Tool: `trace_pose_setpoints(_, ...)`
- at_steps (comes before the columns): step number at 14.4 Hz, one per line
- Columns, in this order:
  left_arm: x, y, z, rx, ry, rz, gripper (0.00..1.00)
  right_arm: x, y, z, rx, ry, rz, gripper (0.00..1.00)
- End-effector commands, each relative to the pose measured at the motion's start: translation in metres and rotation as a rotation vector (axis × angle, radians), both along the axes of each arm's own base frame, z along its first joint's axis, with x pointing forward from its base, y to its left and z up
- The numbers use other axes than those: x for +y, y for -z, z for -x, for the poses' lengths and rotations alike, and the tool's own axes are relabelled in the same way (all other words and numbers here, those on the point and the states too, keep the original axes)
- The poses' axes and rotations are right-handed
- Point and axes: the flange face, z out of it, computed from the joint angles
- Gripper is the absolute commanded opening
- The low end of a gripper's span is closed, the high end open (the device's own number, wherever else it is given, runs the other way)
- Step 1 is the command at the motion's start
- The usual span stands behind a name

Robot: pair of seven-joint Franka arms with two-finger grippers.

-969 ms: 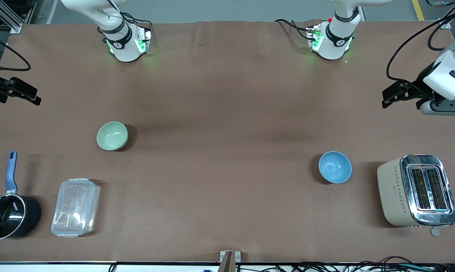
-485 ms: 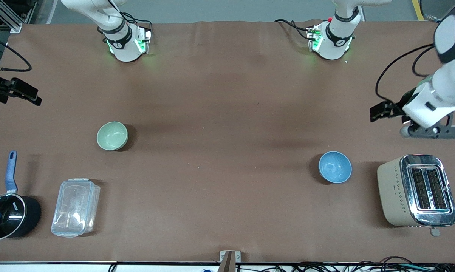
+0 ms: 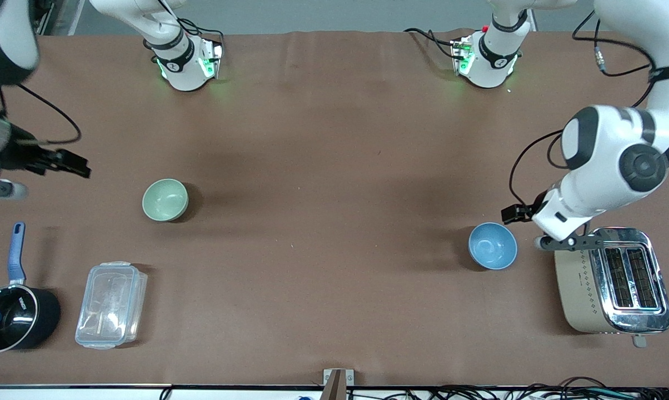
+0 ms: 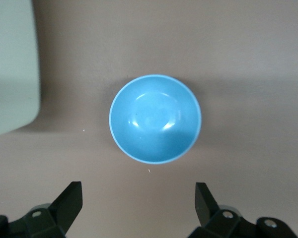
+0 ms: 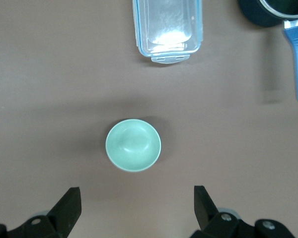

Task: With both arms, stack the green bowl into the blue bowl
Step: 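Reach the right gripper to the green bowl while the left gripper reaches the blue bowl, then grasp the green bowl with the right gripper while the left gripper grasps the blue bowl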

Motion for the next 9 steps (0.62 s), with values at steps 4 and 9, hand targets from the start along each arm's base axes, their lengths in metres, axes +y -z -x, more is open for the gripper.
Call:
trace_pose_setpoints(4, 0.015, 0.096, -0.013, 0.026, -0.073, -0.016, 0.97, -0.024, 0.166, 0.040, -0.070, -0.142, -0.014, 1.00)
trace_pose_setpoints(9, 0.049, 0.134, -0.023, -0.005, -0.074, -0.062, 0.85, -0.035, 0.257, 0.072, -0.067, -0.186, 0.001, 1.00)
